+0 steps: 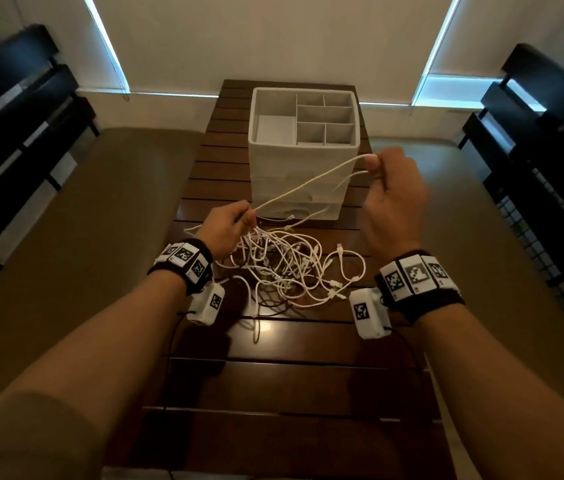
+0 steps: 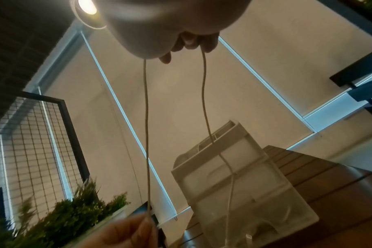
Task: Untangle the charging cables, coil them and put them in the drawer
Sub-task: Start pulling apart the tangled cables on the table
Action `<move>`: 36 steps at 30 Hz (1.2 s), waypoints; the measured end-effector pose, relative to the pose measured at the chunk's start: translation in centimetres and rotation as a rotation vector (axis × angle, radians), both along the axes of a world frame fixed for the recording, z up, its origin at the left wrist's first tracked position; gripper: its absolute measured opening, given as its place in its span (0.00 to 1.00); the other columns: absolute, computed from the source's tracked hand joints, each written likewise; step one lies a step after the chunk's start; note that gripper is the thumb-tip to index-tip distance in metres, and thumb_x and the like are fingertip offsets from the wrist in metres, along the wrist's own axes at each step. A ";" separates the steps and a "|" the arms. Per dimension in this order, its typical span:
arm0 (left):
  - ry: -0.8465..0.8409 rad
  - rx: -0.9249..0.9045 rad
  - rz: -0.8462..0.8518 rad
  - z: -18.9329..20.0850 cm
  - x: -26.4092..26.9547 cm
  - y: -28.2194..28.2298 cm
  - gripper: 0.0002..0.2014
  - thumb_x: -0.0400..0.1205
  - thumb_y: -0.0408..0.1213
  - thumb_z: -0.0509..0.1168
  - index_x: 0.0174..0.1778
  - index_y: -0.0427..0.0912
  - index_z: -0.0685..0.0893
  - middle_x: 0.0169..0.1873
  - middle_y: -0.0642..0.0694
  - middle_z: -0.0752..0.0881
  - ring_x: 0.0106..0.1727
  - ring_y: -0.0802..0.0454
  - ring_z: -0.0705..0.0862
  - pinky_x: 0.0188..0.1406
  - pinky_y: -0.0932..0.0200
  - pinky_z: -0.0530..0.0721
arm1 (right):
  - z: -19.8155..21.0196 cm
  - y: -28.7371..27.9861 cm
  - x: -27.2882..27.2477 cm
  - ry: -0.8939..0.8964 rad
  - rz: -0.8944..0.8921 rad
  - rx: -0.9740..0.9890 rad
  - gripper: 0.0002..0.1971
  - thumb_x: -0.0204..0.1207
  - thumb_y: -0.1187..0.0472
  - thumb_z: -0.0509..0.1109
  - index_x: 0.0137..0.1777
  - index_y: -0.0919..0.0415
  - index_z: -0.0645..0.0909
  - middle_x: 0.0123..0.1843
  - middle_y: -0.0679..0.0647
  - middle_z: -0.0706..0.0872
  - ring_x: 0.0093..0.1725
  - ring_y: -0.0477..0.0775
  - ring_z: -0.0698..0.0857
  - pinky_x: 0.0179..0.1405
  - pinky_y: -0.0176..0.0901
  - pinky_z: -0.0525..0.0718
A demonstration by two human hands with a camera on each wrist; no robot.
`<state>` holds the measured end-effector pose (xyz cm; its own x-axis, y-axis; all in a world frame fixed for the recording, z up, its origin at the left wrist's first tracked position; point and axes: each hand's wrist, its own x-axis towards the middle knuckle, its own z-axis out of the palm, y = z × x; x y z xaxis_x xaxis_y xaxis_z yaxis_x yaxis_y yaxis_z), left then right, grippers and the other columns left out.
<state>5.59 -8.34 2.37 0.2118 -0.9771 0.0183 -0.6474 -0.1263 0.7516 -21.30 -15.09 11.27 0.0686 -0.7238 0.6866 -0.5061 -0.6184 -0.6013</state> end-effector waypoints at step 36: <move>0.040 0.004 -0.138 -1.1 -2.8 -0.3 0.10 0.93 0.42 0.61 0.48 0.47 0.82 0.41 0.44 0.86 0.41 0.47 0.85 0.43 0.50 0.84 | -5.0 0.2 4.5 0.662 0.227 0.216 0.15 0.93 0.46 0.54 0.53 0.55 0.76 0.35 0.48 0.80 0.34 0.61 0.83 0.34 0.53 0.77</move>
<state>2.75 -8.67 1.31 0.0754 -0.9971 0.0086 -0.6287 -0.0409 0.7766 -16.83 -14.93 6.23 0.5847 -0.7565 0.2929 -0.6789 -0.6539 -0.3338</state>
